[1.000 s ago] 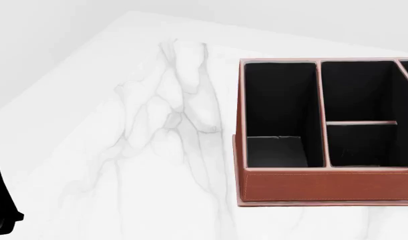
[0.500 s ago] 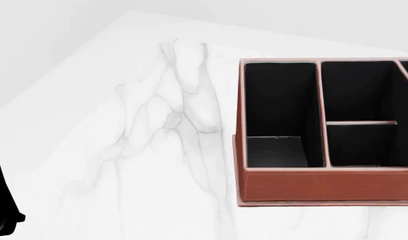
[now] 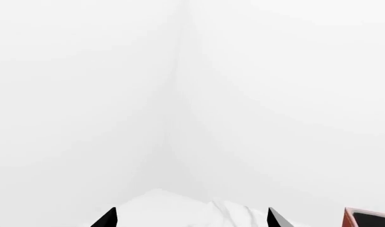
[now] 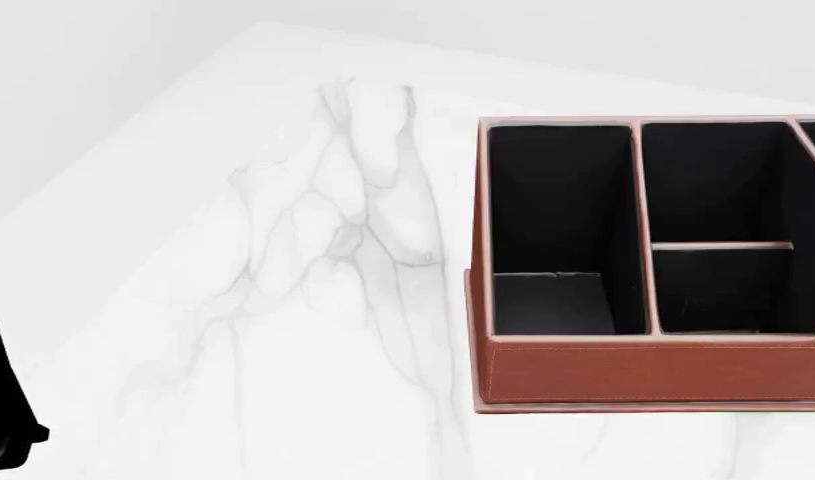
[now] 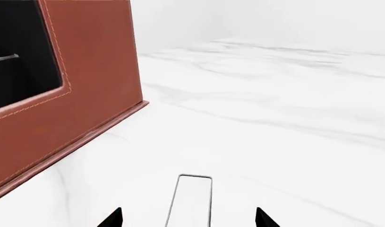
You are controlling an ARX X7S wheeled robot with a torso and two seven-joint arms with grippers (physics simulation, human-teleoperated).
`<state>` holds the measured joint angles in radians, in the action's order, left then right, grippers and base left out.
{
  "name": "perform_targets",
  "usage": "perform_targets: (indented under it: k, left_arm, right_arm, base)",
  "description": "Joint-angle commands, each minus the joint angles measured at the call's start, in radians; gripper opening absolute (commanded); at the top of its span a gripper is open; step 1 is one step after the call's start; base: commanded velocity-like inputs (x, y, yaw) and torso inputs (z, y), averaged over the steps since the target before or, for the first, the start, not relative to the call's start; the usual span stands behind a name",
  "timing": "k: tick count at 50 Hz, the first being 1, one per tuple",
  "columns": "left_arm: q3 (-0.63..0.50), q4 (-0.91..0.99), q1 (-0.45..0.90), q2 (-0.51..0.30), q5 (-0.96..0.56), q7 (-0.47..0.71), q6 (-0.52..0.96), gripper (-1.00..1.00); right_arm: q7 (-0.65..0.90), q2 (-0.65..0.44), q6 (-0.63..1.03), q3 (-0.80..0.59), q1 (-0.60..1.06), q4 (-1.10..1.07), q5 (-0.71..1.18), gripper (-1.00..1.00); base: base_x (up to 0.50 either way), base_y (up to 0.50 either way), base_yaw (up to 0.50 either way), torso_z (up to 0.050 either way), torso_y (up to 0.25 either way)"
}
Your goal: Pick up the book and place it in the left compartment of the caddy.
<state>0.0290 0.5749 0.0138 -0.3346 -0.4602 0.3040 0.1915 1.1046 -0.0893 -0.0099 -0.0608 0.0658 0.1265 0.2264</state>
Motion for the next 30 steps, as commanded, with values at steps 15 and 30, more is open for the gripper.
perform_targets:
  k: [15, 30]
  left_arm:
    - [-0.001, 0.000, -0.004, -0.008, -0.009, 0.006, -0.007, 1.00]
    - [0.001, 0.000, -0.011, -0.012, -0.014, 0.008, -0.014, 1.00]
  right_arm:
    - [0.014, 0.007, -0.057, -0.027, -0.013, 0.071, 0.032, 1.00]
    - [0.025, 0.002, -0.065, -0.056, -0.015, 0.079, 0.039, 1.00]
  base:
    - [0.00, 0.00, 0.00, 0.000, 0.000]
    - [0.00, 0.00, 0.00, 0.000, 0.000]
